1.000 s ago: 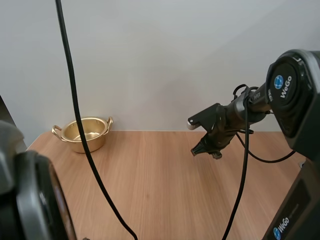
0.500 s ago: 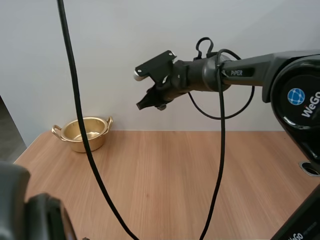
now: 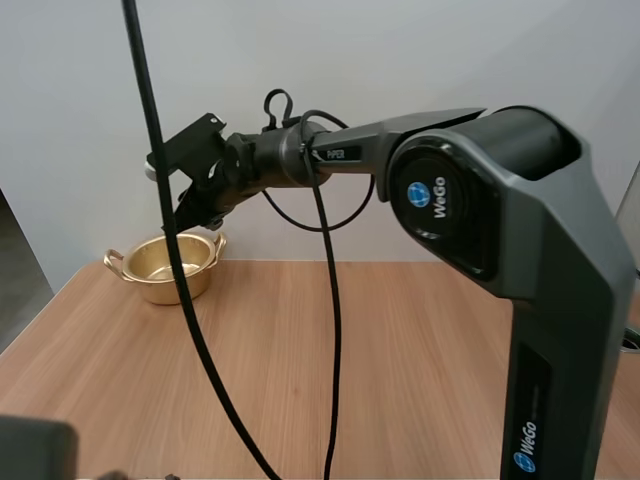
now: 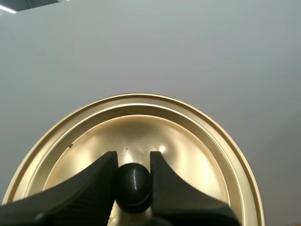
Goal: Open the pot, put the car inside, and close it
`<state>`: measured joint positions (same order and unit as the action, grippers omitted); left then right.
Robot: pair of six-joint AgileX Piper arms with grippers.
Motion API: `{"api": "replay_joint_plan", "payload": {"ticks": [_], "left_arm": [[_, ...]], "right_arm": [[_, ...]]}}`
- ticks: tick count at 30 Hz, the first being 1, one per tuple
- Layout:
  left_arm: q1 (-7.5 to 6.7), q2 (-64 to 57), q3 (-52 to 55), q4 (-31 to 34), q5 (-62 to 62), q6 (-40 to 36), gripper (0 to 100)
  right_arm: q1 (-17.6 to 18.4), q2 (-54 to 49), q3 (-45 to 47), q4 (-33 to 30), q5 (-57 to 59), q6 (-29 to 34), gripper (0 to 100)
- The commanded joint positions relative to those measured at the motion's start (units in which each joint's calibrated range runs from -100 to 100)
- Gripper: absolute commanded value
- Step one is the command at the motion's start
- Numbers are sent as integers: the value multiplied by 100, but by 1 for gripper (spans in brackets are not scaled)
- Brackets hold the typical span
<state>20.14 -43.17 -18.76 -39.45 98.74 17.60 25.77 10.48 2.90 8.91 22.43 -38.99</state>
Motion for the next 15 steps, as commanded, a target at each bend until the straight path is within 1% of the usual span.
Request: {"api": "replay_joint_plan", "payload": {"ticks": [1,3,8,15], "left_arm": [[5,7,-7,153,-11,-3,0],[5,7,-7,252,-30,-3,0],[5,7,-7,270,-30,-3,0],[5,7,-7,459,-30,-3,0]], "right_arm": [[24,478,-324,91,-138,-52,0],[37,740,-575,89,-203,-52,0],[66,1432,-1138,152,-203,-187,0],[135,2130,-1789,208,-226,-301,0]]}}
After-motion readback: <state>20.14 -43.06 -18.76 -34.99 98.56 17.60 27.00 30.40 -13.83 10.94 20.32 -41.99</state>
